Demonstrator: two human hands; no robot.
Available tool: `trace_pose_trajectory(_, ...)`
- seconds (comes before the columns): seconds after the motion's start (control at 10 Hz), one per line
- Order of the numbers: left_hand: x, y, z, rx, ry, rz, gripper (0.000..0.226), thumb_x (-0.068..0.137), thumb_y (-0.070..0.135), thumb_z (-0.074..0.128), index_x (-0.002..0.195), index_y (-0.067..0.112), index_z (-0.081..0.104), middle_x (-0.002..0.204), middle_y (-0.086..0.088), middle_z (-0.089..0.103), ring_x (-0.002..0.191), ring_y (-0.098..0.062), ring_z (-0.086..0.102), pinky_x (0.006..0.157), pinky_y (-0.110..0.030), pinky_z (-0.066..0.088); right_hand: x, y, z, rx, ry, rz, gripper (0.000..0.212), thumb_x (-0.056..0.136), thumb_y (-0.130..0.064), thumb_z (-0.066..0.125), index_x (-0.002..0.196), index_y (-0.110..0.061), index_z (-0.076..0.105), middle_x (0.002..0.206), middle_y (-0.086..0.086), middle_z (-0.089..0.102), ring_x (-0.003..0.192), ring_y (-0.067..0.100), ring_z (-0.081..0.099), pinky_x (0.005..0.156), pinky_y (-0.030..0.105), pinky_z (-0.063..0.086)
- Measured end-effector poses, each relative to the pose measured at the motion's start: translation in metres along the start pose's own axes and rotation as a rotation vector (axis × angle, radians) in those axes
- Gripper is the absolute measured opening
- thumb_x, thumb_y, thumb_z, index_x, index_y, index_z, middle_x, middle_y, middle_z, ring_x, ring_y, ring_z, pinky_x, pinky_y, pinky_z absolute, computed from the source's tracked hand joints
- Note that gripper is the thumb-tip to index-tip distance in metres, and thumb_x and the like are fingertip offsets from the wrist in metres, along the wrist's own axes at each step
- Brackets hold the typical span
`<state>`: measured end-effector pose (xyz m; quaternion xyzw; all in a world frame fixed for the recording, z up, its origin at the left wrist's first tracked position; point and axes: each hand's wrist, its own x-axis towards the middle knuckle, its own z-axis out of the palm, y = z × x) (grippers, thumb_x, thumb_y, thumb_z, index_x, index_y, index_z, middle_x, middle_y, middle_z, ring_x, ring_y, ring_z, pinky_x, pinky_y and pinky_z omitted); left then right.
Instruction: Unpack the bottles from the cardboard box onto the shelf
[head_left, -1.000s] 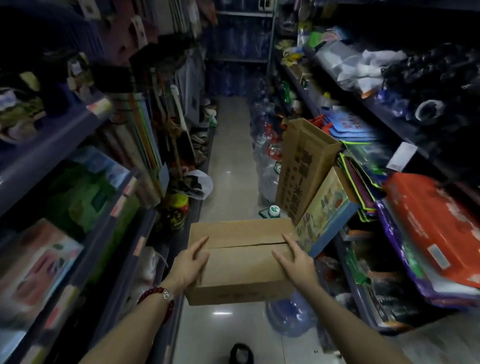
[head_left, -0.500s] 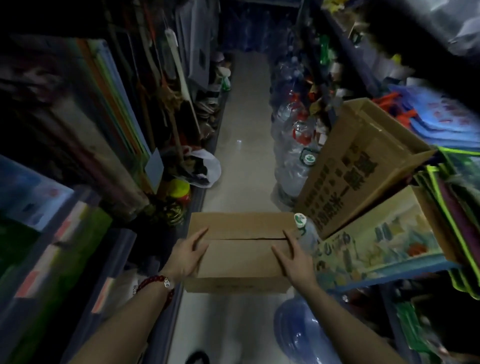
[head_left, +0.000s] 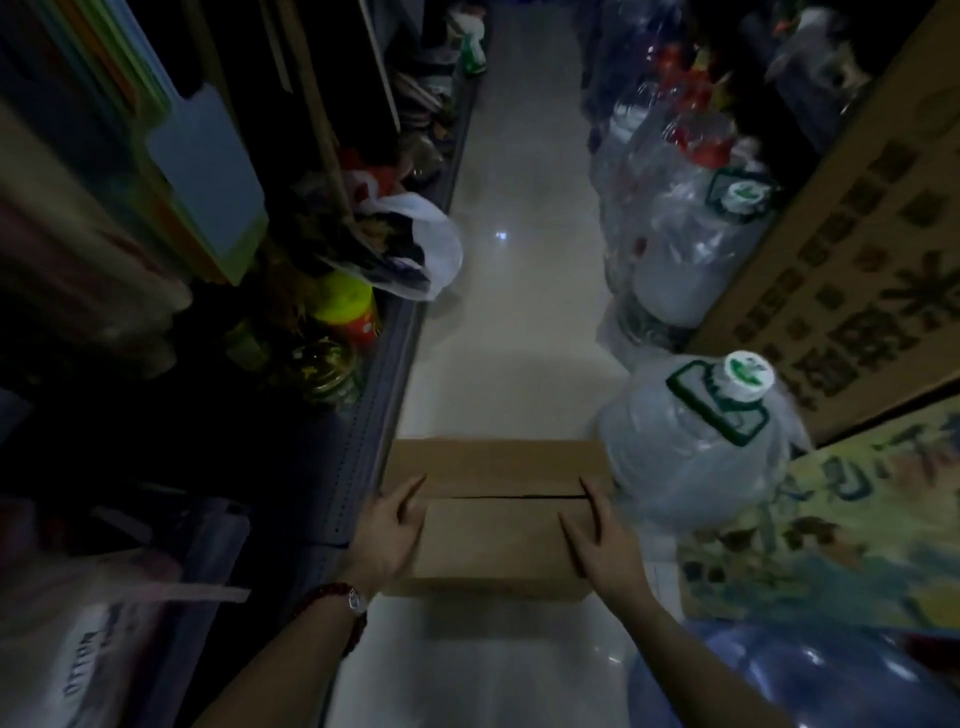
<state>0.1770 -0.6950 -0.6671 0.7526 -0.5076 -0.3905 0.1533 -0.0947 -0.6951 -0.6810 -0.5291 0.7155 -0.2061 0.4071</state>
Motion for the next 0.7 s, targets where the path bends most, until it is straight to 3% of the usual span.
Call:
trace_pose_trajectory(0.1,0.037,-0.047,0.042,0.007,-0.012,-0.011,0.044,0.095,0.033,0.049,0.138,0.042,0.044,0.137,-0.018,0.048,0.124,-0.033,0.049,0.107,-0.04,0.039,0.025,0.046,0.043,0.001,-0.008,0.021,0.062,0.092,-0.041,0.058,0.147,-0.03,0.033,0.137,0.013,0.052,0.121,0.03,0.053,0.1,0.034,0.043)
trace_pose_trajectory(0.2,0.061,-0.079,0.075,-0.02,0.014,0.013,0.044,0.095,0.031,0.05,0.138,0.039,0.046,0.138,-0.014,0.047,0.121,-0.027,0.051,0.107,-0.032,0.038,0.045,0.082,0.077,0.007,0.0,0.022,0.064,0.089,-0.052,0.055,0.146,-0.037,0.03,0.129,0.012,0.055,0.111,0.029,0.057,0.094,0.042,0.051)
trace_pose_trajectory(0.3,0.077,-0.1,0.099,-0.039,0.025,0.021,0.043,0.096,0.028,0.05,0.139,0.034,0.047,0.134,-0.011,0.046,0.105,-0.015,0.049,0.099,-0.022,0.033,0.058,0.106,0.101,0.011,0.016,0.032,0.063,0.091,-0.047,0.055,0.147,-0.037,0.029,0.13,0.011,0.054,0.112,0.027,0.056,0.095,0.043,0.05)
trace_pose_trajectory(0.5,0.091,-0.122,0.121,-0.041,0.066,0.048,0.042,0.096,0.027,0.051,0.137,0.032,0.049,0.146,-0.012,0.028,0.125,-0.028,0.045,0.11,-0.03,0.033,0.062,0.127,0.121,0.02,0.078,0.006,0.061,0.093,-0.039,0.056,0.148,-0.035,0.028,0.139,0.011,0.043,0.125,0.027,0.047,0.107,0.036,0.04)
trace_pose_trajectory(0.6,0.085,-0.115,0.123,-0.006,0.11,0.072,0.042,0.097,0.028,0.048,0.139,0.034,0.046,0.152,-0.016,0.023,0.133,-0.032,0.038,0.111,-0.033,0.03,0.06,0.127,0.123,-0.033,0.105,0.005,0.06,0.094,-0.043,0.053,0.148,-0.039,0.026,0.143,0.013,0.038,0.126,0.031,0.043,0.106,0.043,0.04)
trace_pose_trajectory(0.7,0.071,-0.092,0.113,0.124,0.148,0.023,0.044,0.096,0.023,0.048,0.14,0.03,0.046,0.159,-0.017,0.009,0.143,-0.032,0.02,0.114,-0.036,0.025,0.053,0.105,0.111,-0.243,0.134,0.08,0.061,0.094,-0.045,0.051,0.149,-0.035,0.027,0.155,0.018,0.021,0.136,0.04,0.027,0.105,0.047,0.037)
